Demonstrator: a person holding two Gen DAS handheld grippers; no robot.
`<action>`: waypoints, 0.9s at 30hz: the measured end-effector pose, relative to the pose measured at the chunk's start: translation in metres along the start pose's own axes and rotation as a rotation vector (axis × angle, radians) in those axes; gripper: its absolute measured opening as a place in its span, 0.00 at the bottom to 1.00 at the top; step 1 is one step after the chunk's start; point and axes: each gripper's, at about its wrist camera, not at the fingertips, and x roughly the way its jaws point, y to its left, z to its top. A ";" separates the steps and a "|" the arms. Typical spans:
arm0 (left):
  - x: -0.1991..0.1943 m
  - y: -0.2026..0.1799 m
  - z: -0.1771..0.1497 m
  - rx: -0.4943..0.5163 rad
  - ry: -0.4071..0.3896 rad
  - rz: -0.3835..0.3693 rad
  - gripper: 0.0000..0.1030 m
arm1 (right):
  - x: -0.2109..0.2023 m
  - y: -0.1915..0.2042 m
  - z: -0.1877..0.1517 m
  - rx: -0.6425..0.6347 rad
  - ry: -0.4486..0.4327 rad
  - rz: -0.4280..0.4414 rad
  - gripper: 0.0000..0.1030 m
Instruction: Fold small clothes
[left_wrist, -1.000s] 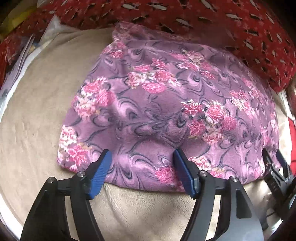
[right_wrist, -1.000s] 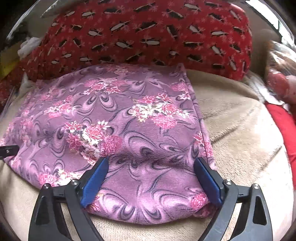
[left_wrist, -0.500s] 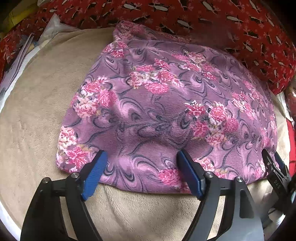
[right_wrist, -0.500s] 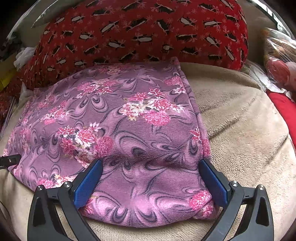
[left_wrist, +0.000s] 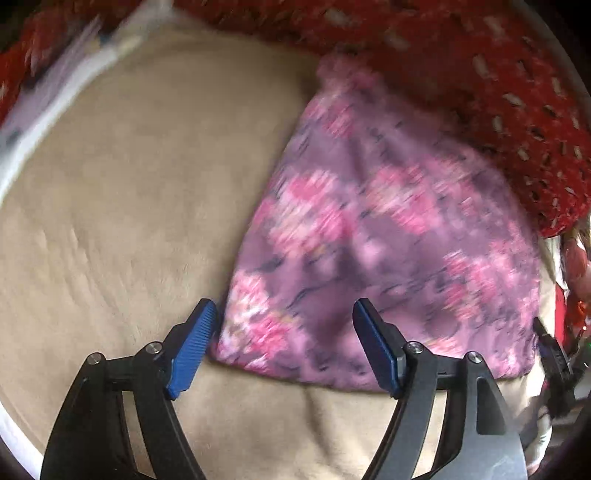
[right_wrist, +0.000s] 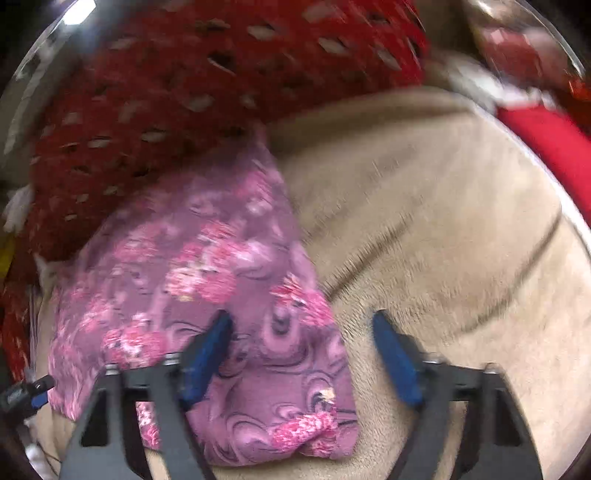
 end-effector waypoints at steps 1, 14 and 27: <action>0.002 0.001 -0.002 0.025 -0.015 0.004 0.74 | -0.004 0.001 0.000 -0.019 -0.019 0.060 0.18; -0.013 0.029 -0.016 -0.098 0.054 -0.101 0.74 | -0.011 0.002 -0.020 -0.012 0.057 0.066 0.53; -0.027 0.051 -0.034 -0.203 0.128 -0.279 0.74 | -0.023 0.033 -0.037 -0.154 0.063 -0.071 0.62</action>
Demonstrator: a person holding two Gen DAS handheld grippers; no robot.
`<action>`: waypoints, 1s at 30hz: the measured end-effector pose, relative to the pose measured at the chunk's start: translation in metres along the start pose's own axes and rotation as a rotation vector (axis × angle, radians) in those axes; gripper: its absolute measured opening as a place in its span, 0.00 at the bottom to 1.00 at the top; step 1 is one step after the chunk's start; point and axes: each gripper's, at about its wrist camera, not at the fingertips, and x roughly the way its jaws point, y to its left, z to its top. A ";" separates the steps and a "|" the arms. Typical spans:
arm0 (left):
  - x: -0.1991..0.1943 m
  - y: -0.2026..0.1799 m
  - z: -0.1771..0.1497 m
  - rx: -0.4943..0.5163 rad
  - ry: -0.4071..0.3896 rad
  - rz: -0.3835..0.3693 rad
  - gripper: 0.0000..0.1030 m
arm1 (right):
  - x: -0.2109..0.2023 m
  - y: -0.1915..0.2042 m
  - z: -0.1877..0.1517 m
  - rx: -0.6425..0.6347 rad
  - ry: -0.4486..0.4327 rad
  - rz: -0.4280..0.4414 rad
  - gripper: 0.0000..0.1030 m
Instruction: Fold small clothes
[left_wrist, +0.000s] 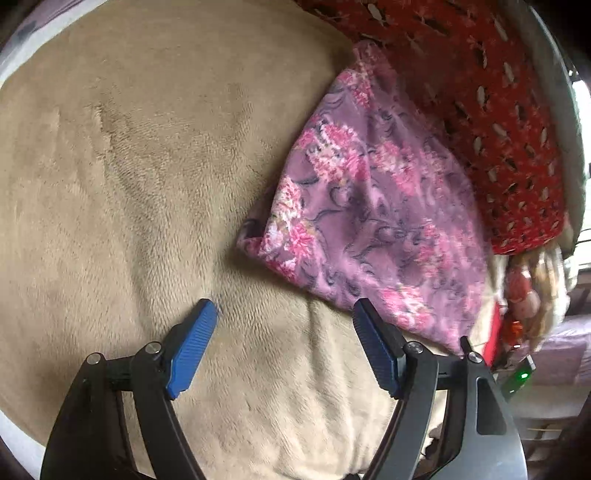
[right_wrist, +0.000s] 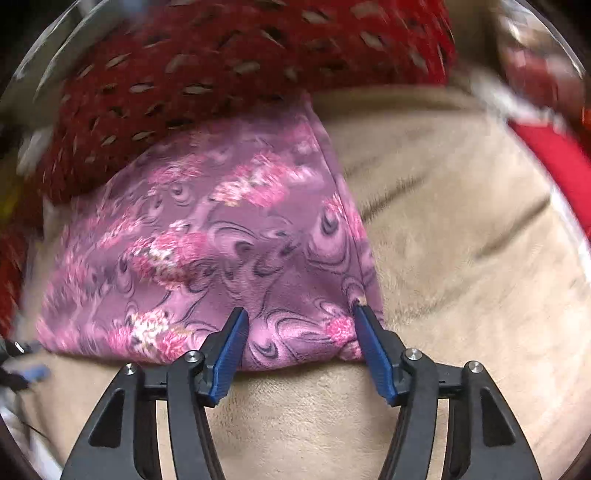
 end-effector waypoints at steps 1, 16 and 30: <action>-0.005 0.003 0.002 -0.016 -0.001 -0.033 0.74 | -0.005 0.006 -0.001 -0.010 -0.012 0.000 0.62; 0.000 0.014 0.038 -0.098 0.015 -0.113 0.74 | -0.016 0.131 -0.029 -0.339 -0.053 0.130 0.61; 0.030 -0.006 0.030 -0.063 0.085 -0.150 0.03 | 0.003 0.133 -0.058 -0.402 -0.072 0.138 0.74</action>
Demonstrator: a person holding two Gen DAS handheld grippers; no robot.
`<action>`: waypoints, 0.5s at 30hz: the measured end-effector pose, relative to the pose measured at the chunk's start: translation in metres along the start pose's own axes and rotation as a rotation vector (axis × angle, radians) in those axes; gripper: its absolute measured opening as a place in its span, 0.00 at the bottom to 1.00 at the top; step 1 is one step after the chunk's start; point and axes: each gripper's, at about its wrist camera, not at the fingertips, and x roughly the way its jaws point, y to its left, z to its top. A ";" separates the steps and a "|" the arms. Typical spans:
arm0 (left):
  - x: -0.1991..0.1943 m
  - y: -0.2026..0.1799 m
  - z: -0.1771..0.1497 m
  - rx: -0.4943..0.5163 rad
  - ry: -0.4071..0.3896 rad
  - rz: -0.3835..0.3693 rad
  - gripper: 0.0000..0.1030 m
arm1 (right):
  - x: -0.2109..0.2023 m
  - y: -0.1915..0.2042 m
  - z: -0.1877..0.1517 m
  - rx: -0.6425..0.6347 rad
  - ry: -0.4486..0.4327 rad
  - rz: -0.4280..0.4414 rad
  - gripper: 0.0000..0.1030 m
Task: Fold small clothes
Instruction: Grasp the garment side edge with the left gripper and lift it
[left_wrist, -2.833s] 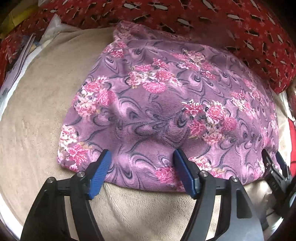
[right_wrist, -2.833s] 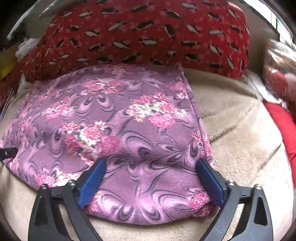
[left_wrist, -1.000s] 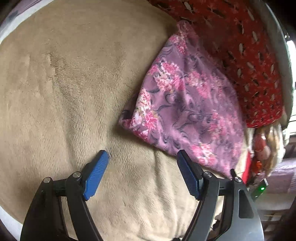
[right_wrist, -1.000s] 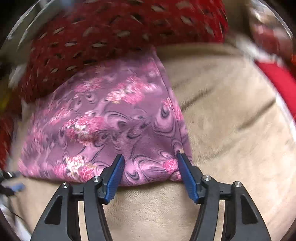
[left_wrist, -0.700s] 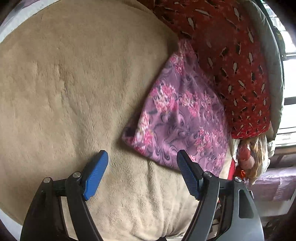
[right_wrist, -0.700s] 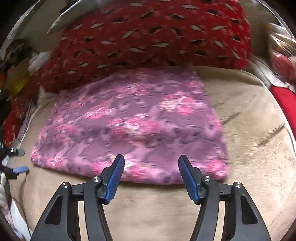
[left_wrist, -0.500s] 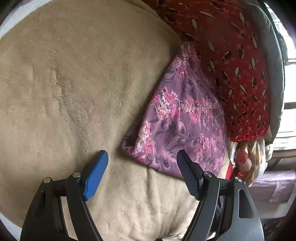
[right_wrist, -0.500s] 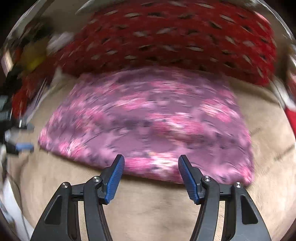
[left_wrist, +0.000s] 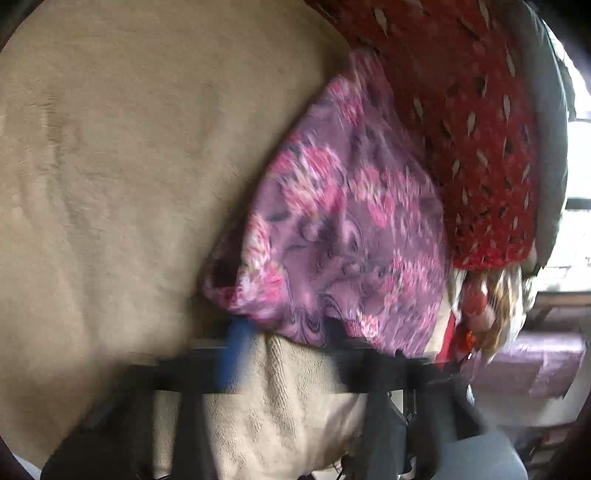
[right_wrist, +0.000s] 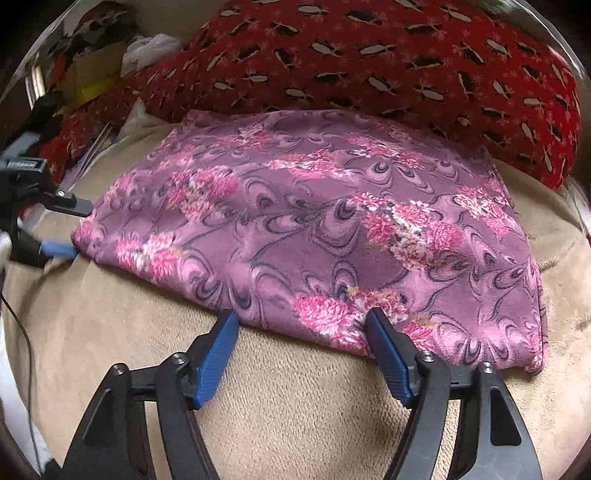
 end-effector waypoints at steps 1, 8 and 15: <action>0.001 -0.003 0.000 0.005 -0.004 0.010 0.03 | 0.000 0.002 -0.002 -0.012 -0.007 -0.005 0.74; -0.041 -0.031 -0.006 0.090 -0.120 -0.129 0.03 | 0.000 0.000 -0.004 -0.016 -0.021 0.004 0.77; -0.032 -0.001 0.010 0.000 -0.057 -0.142 0.09 | -0.002 -0.002 -0.003 -0.010 -0.009 0.023 0.78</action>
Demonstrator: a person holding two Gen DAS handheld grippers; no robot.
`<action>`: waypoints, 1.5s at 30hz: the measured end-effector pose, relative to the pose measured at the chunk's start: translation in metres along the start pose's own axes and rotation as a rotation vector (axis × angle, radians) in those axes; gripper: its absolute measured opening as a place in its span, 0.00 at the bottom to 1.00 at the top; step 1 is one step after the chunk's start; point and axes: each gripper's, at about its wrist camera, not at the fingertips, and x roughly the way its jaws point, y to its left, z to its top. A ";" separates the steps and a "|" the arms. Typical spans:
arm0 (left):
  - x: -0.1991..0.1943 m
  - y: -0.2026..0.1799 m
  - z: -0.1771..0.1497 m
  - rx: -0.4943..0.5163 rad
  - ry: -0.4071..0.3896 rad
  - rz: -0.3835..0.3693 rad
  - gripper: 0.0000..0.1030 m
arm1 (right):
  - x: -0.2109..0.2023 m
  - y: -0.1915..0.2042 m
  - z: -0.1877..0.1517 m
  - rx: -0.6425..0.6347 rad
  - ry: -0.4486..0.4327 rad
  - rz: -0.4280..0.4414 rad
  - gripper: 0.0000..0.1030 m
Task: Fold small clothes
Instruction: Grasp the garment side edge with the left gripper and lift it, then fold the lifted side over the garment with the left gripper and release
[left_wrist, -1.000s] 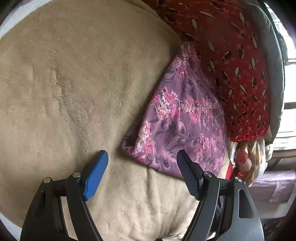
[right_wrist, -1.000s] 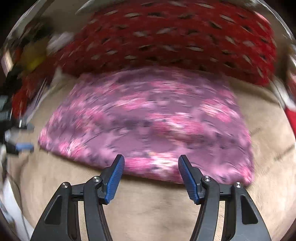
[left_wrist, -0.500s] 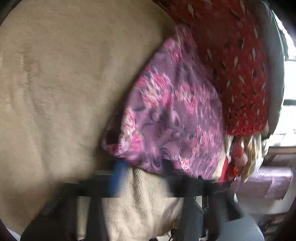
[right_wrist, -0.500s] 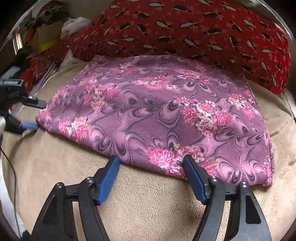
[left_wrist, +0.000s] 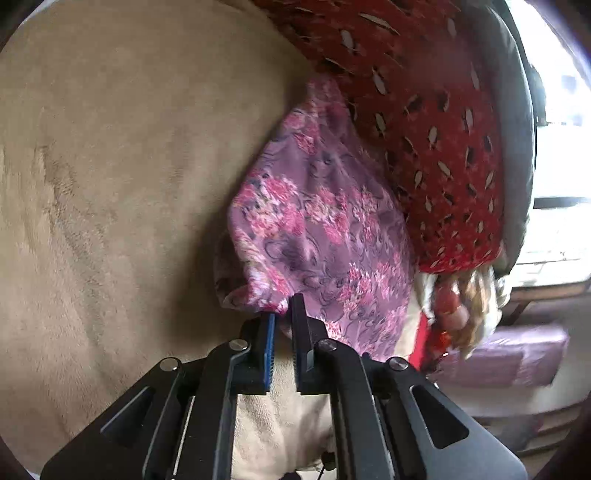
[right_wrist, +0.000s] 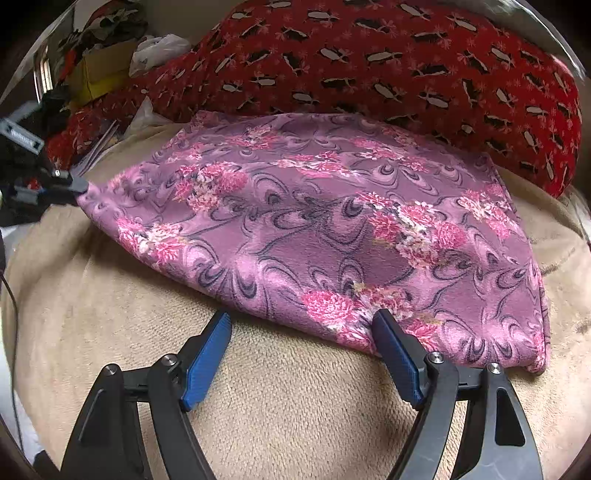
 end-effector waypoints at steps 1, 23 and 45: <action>-0.001 0.001 0.002 0.000 0.000 -0.005 0.13 | -0.003 -0.004 0.003 0.022 0.005 0.023 0.78; 0.067 -0.042 0.054 0.087 0.028 0.243 0.62 | 0.016 -0.144 0.022 0.274 -0.119 -0.063 0.95; 0.079 -0.194 -0.014 0.269 -0.020 0.087 0.14 | 0.011 -0.155 0.015 0.327 -0.169 0.023 0.97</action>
